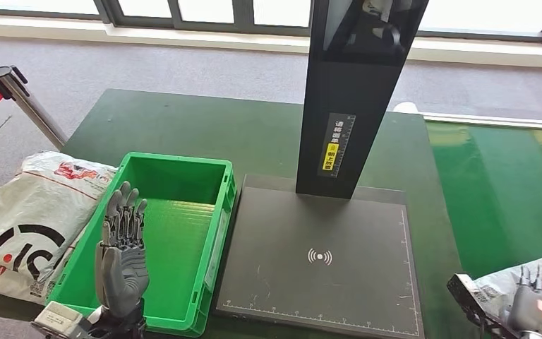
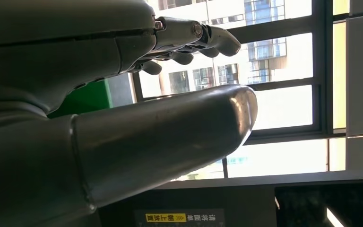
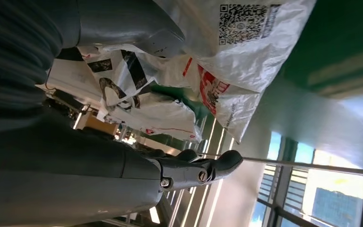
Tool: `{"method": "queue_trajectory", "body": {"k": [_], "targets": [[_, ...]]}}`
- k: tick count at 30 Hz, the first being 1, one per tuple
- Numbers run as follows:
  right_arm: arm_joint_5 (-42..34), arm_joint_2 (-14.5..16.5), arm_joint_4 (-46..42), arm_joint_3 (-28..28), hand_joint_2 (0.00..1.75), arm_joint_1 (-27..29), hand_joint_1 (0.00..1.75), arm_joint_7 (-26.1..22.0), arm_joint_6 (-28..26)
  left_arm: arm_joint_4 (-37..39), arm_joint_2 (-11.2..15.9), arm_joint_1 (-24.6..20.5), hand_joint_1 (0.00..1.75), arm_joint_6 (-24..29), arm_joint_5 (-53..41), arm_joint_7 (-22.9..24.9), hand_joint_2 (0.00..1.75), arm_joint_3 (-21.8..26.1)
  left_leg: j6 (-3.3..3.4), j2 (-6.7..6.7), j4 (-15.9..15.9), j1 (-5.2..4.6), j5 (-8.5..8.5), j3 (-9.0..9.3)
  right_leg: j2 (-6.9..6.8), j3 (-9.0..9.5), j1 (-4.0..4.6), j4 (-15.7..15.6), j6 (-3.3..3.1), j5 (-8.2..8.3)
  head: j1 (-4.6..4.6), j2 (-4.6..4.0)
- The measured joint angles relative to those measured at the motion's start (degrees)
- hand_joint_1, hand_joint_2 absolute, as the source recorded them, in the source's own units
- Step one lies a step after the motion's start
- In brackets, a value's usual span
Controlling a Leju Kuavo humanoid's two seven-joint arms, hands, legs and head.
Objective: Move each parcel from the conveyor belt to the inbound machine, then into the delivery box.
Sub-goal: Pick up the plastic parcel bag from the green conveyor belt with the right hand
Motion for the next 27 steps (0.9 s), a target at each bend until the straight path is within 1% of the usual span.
{"method": "queue_trajectory", "body": {"k": [6,8,10,14,16,20,27], "targets": [[-0.4,-2.6,5.7,-1.1,1.75,-1.9,0.0,0.7,-0.1,-0.1,0.0,0.1,0.0,0.4,0.2,-0.2,0.0,0.1,0.0,0.02,0.0,0.02,0.0,0.0,0.01,-0.03,0.0,0.0,0.0,0.0,0.01,0.0],[-1.8,-4.4,9.7,-1.5,1.75,-3.5,0.0,1.4,-0.8,-0.1,0.1,0.4,0.0,1.1,0.8,-0.6,0.0,0.1,0.0,0.04,0.0,0.01,0.0,0.0,0.03,-0.03,0.0,0.0,0.0,0.0,0.01,0.0],[-3.5,-6.9,15.6,-2.1,1.75,-5.9,0.0,1.5,-2.4,-0.2,0.2,1.0,0.0,1.8,1.4,-0.9,0.0,0.2,0.0,0.05,0.0,0.0,0.0,0.0,0.04,-0.02,0.0,0.0,0.0,0.0,0.01,0.0],[-4.8,-11.1,27.4,-2.8,1.75,-10.9,1.75,2.6,-4.5,-0.3,0.6,1.6,0.0,2.2,1.9,-1.1,0.0,0.2,0.01,0.08,0.0,-0.03,0.0,0.03,0.08,-0.01,-0.03,0.0,0.06,0.04,0.01,0.0],[-4.7,-12.3,32.3,-2.8,1.75,-12.8,1.75,3.4,-2.9,-0.4,0.7,1.8,0.0,2.1,1.8,-1.1,0.0,0.2,0.02,0.06,0.0,-0.04,0.01,0.07,0.07,0.0,-0.03,0.0,0.07,0.05,0.0,0.0],[-3.9,-14.0,39.2,-2.8,1.75,-15.5,1.75,4.2,2.0,-0.4,1.1,1.8,0.0,2.1,1.7,-1.1,0.0,0.2,0.03,0.15,0.0,0.11,-0.02,0.16,0.14,0.17,0.04,-0.1,0.07,0.05,-0.01,0.0],[-3.7,-15.6,44.0,-2.7,1.75,-17.9,1.75,4.1,3.3,-0.4,1.7,1.8,0.0,2.1,1.7,-1.1,0.0,0.3,0.1,0.15,0.1,0.22,-0.06,0.39,0.17,0.56,0.26,-0.3,0.12,0.08,0.01,0.0]]}}
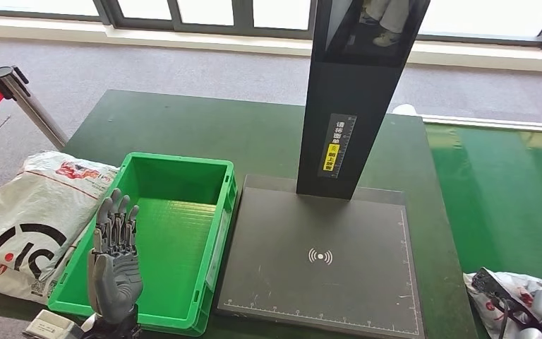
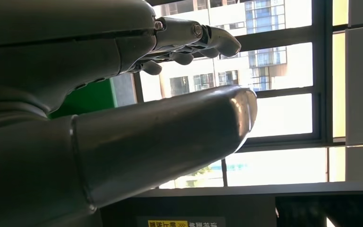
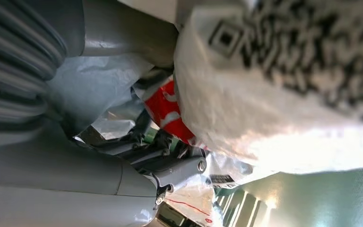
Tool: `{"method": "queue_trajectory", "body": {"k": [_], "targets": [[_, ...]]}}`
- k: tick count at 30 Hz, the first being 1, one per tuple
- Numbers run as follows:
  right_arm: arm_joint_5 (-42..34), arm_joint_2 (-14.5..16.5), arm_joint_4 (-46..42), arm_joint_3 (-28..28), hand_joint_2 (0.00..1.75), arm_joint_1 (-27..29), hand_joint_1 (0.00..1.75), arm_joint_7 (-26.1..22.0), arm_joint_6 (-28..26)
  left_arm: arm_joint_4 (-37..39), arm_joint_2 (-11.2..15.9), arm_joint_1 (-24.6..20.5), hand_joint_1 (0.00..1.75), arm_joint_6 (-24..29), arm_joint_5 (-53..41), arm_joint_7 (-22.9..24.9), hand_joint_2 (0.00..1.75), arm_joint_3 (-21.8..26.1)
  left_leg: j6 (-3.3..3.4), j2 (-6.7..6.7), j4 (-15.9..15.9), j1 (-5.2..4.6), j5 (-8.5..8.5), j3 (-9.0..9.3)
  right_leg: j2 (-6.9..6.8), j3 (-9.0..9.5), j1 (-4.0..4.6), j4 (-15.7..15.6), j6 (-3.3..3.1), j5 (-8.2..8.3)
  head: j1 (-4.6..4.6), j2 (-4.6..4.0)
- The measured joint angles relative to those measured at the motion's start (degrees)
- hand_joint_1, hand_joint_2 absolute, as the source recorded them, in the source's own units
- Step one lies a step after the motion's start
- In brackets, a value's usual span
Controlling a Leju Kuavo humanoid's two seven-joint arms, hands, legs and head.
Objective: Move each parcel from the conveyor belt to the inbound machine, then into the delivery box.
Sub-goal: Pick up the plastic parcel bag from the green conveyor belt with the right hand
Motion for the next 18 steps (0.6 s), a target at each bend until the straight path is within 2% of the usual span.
{"method": "queue_trajectory", "body": {"k": [9,13,16,18], "targets": [[-0.2,1.1,-0.8,1.4,1.75,0.9,1.75,-4.1,2.9,0.7,1.2,0.1,0.0,0.0,0.1,0.0,0.0,0.0,0.08,-0.03,0.0,0.18,-0.06,0.18,-0.03,0.33,0.16,-0.2,0.03,0.01,0.0,0.0],[-1.3,4.9,-9.3,2.0,1.75,4.7,1.75,-4.6,-1.0,0.7,1.7,1.1,0.0,0.5,0.2,0.0,0.0,-0.1,0.08,-0.09,0.0,0.26,-0.09,0.14,-0.11,0.33,0.16,-0.2,0.02,0.01,-0.01,0.0],[-2.7,8.9,-19.1,2.6,1.75,8.9,1.75,-5.0,-7.1,0.2,1.7,2.1,0.0,0.9,0.2,0.0,0.0,-0.3,0.03,-0.07,-0.1,0.27,-0.12,0.07,-0.08,0.18,0.09,-0.1,-0.02,-0.02,-0.02,0.0],[-3.3,11.6,-25.7,3.2,1.75,11.3,1.75,-4.9,-9.2,-0.2,1.8,2.5,0.0,1.2,0.2,0.0,0.0,-0.4,0.0,-0.07,-0.1,0.24,-0.1,0.01,-0.09,0.05,0.05,-0.1,-0.04,-0.03,-0.02,0.0]]}}
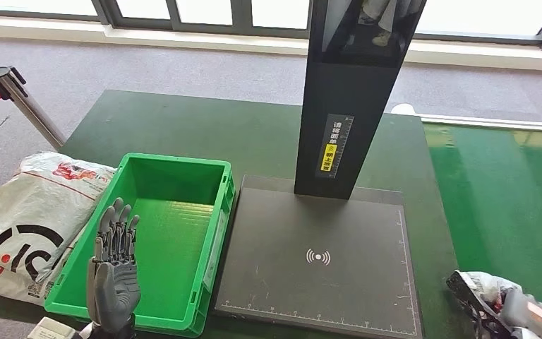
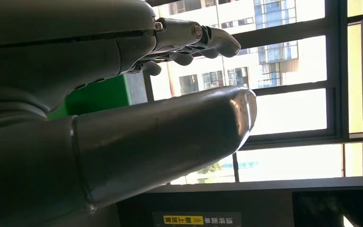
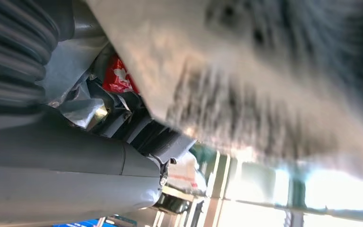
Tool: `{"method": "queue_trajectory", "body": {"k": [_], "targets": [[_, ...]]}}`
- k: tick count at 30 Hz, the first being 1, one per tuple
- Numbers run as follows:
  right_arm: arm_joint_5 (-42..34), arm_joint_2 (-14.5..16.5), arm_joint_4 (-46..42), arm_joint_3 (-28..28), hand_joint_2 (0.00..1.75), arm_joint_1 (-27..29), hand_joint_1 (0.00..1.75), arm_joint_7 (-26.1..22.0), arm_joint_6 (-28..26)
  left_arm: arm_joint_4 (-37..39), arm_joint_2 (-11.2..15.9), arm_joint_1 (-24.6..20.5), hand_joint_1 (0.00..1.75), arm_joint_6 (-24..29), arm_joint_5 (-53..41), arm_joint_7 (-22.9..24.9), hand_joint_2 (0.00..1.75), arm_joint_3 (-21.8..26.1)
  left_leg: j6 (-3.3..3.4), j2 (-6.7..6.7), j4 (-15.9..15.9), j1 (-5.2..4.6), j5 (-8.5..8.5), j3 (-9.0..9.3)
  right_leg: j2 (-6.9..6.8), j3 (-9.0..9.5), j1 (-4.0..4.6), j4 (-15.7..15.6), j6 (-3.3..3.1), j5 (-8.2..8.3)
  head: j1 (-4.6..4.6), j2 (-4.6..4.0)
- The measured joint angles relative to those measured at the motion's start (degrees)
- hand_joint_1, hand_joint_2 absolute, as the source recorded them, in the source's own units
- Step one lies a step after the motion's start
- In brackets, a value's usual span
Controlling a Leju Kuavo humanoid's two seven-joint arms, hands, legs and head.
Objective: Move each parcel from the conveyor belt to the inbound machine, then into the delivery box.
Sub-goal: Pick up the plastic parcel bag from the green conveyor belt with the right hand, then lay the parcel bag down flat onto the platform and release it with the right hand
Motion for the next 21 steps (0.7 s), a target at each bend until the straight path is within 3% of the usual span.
{"method": "queue_trajectory", "body": {"k": [5,13,18,21], "targets": [[-1.4,2.8,-8.3,0.3,1.75,2.4,1.75,-0.5,-1.7,-0.4,0.0,0.5,0.0,0.0,0.0,0.0,0.0,-0.2,-0.07,-0.05,0.0,0.01,0.06,-0.06,-0.06,-0.05,0.0,0.1,-0.02,-0.01,0.01,0.0],[-6.2,7.8,-22.6,4.0,1.75,6.8,1.75,-6.7,-14.2,-0.5,0.1,0.5,0.0,0.3,0.2,0.0,0.0,-0.7,-0.09,-0.02,0.0,0.0,0.07,-0.1,-0.03,-0.13,0.0,0.1,-0.03,-0.01,0.01,0.0],[-11.6,10.7,-32.1,8.4,1.75,9.3,1.75,-12.4,-22.9,-0.4,0.0,-0.4,0.0,0.3,-0.1,0.0,0.0,-0.7,-0.1,-0.01,0.0,0.0,0.07,-0.13,-0.03,-0.14,0.01,0.1,-0.04,-0.02,0.01,0.0],[-17.8,12.2,-36.8,12.1,1.75,9.9,1.75,-19.2,-25.4,-0.2,-0.4,-1.1,0.0,-0.2,-0.3,0.1,0.0,-0.7,-0.1,0.03,0.0,0.0,0.08,-0.14,0.01,-0.14,0.0,0.1,-0.05,-0.02,0.02,0.0]]}}
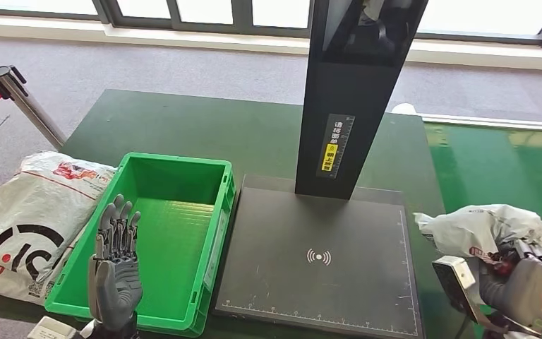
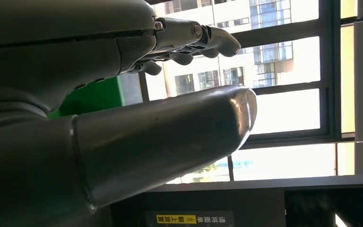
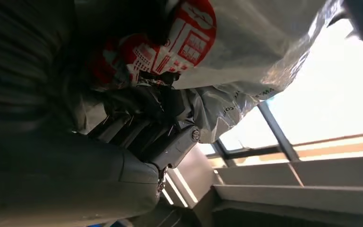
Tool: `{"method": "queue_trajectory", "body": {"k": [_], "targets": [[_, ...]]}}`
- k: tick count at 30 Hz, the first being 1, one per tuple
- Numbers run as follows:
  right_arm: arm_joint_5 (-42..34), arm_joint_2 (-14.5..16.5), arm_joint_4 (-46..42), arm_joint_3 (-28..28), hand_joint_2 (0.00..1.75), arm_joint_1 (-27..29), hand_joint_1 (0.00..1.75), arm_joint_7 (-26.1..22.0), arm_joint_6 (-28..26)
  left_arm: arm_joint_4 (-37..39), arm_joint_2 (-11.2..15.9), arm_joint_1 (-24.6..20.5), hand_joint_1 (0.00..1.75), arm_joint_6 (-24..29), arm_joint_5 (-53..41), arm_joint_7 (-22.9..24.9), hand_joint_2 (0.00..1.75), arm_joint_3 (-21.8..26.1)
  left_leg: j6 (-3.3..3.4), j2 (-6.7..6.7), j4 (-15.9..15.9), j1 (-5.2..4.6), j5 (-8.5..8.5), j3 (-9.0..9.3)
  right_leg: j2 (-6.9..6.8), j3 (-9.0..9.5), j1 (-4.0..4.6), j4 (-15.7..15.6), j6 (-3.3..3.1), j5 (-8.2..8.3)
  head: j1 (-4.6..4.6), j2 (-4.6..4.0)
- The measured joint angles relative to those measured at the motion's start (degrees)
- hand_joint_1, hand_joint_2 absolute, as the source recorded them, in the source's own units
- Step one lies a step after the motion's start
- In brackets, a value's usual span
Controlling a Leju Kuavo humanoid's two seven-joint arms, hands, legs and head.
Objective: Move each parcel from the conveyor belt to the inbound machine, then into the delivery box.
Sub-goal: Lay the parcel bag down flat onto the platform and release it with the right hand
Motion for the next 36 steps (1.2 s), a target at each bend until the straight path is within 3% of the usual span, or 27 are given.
{"method": "queue_trajectory", "body": {"k": [3,8,16,24,25,28,29,32,36], "targets": [[-2.9,2.4,-4.4,5.4,1.75,-0.3,1.75,-7.7,-0.4,0.5,-0.5,-1.1,0.0,-0.9,-0.5,0.3,0.0,-0.3,-0.03,0.02,0.0,0.01,0.02,0.03,0.01,0.0,0.0,0.0,-0.01,0.01,-0.01,0.0],[-6.8,5.6,-8.6,13.5,1.75,-1.8,1.75,-12.6,-0.4,2.0,-0.7,-2.7,0.0,-1.6,-0.9,0.6,0.0,-1.3,-0.06,-0.09,0.0,0.01,0.1,0.01,-0.02,0.0,0.04,0.0,-0.03,0.02,-0.01,0.0],[-10.4,7.3,-5.4,21.3,1.75,-6.8,1.75,-11.3,-0.4,5.6,-0.8,-6.6,0.0,-1.9,-0.3,1.3,0.0,-2.9,-0.07,0.01,0.0,-0.01,0.1,0.01,0.02,-0.01,0.04,0.0,-0.05,0.06,-0.01,0.0],[-11.5,8.2,4.6,22.6,1.75,-11.4,1.75,-12.9,-0.3,9.1,-1.0,-9.9,0.0,-1.8,0.2,1.7,0.0,-4.1,-0.07,-0.07,0.0,-0.04,0.15,0.04,-0.02,-0.06,0.01,0.1,-0.06,0.1,-0.01,0.0],[-11.4,8.2,5.1,22.7,1.75,-11.6,1.64,-12.9,-0.3,9.3,-1.0,-10.1,0.0,-1.8,0.2,1.7,0.0,-4.1,-0.07,-0.07,0.0,-0.04,0.15,0.12,-0.02,-0.09,0.01,0.1,-0.06,0.1,-0.01,0.0],[-10.8,8.5,6.9,22.8,1.75,-12.0,0.36,-11.2,-0.3,10.0,-1.0,-10.5,0.0,-1.8,0.2,1.7,0.0,-4.4,-0.09,-0.09,0.0,-0.04,0.16,0.34,-0.04,-0.18,0.01,0.1,-0.07,0.1,-0.01,0.0],[-11.0,8.5,8.0,22.8,1.75,-12.1,0.03,-9.8,-0.3,10.4,-0.9,-10.8,0.0,-1.9,0.2,1.8,0.0,-4.6,-0.09,-0.1,0.0,-0.04,0.17,0.34,-0.04,-0.19,0.02,0.1,-0.07,0.1,-0.01,0.0],[-14.0,7.9,12.5,22.8,1.75,-12.7,0.0,-4.6,-0.1,12.3,-0.7,-12.6,0.0,-2.0,0.6,1.9,0.0,-5.6,-0.09,-0.12,0.0,-0.06,0.17,0.3,-0.05,-0.18,0.03,0.1,-0.07,0.1,0.01,0.0],[-16.3,6.9,17.1,22.8,1.75,-12.8,0.0,-3.0,0.4,14.6,-0.4,-14.3,0.0,-2.1,1.1,1.9,0.0,-6.4,-0.09,-0.04,0.0,-0.08,0.17,-0.01,0.0,-0.18,0.01,0.1,-0.07,0.12,0.0,0.0]]}}
